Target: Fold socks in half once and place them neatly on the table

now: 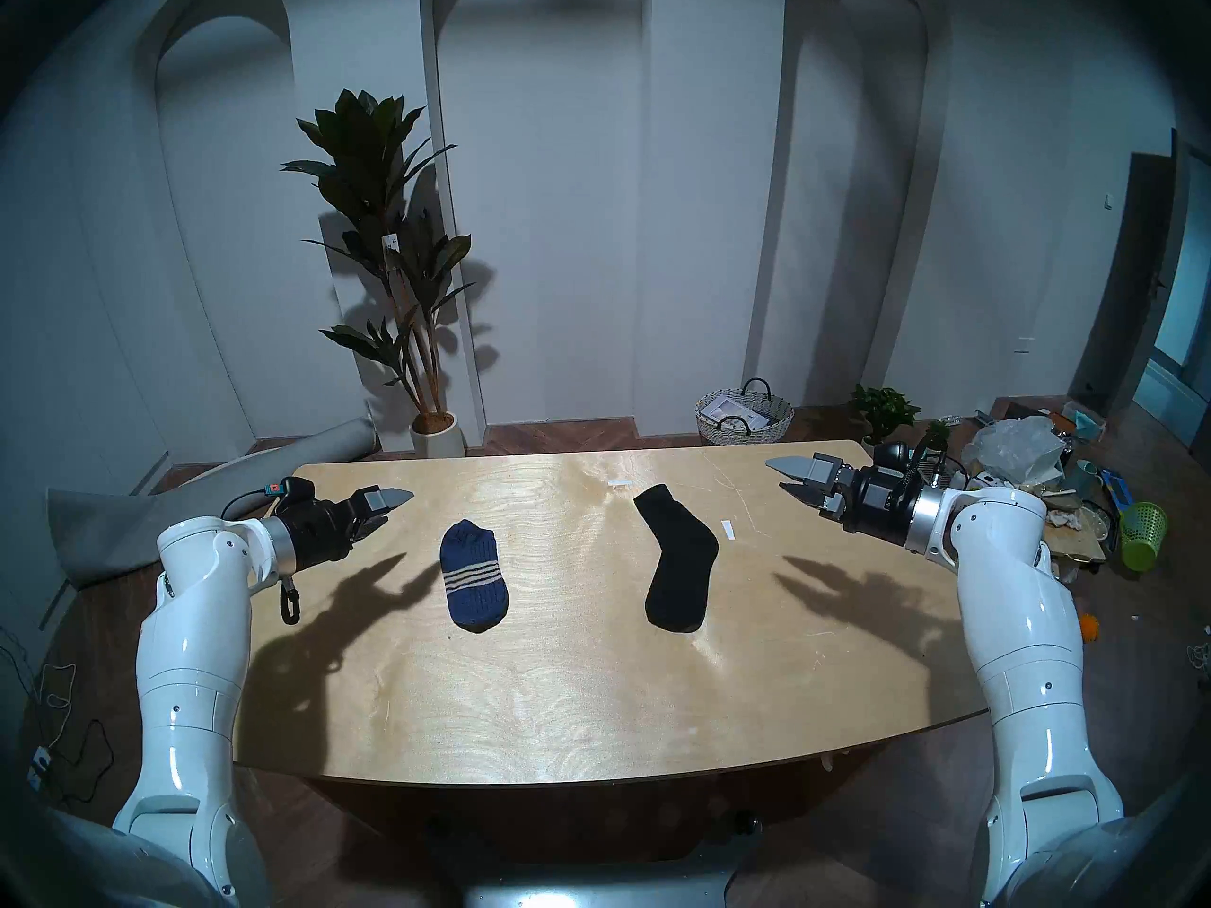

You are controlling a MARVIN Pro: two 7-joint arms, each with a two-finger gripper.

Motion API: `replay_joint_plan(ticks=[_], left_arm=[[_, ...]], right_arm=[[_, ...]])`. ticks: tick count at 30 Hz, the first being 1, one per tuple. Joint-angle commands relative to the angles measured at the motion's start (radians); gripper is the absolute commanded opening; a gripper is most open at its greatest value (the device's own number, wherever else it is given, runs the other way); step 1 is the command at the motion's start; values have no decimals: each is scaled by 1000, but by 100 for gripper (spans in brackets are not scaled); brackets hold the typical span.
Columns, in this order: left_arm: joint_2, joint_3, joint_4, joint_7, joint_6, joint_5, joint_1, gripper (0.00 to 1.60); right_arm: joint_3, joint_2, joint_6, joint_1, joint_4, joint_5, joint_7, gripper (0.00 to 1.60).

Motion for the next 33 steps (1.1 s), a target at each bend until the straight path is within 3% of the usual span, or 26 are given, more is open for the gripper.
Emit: replay_joint_plan(ticks=[1,33], left_arm=[[0,44,69,-8,-2,-18,-80,160],[95,248,363,-6,-2,-5,-288,160]], right_arm=[[-15,9,-2,25,12,62,59,160],[-113,73,-2,20,74,265,65,160]])
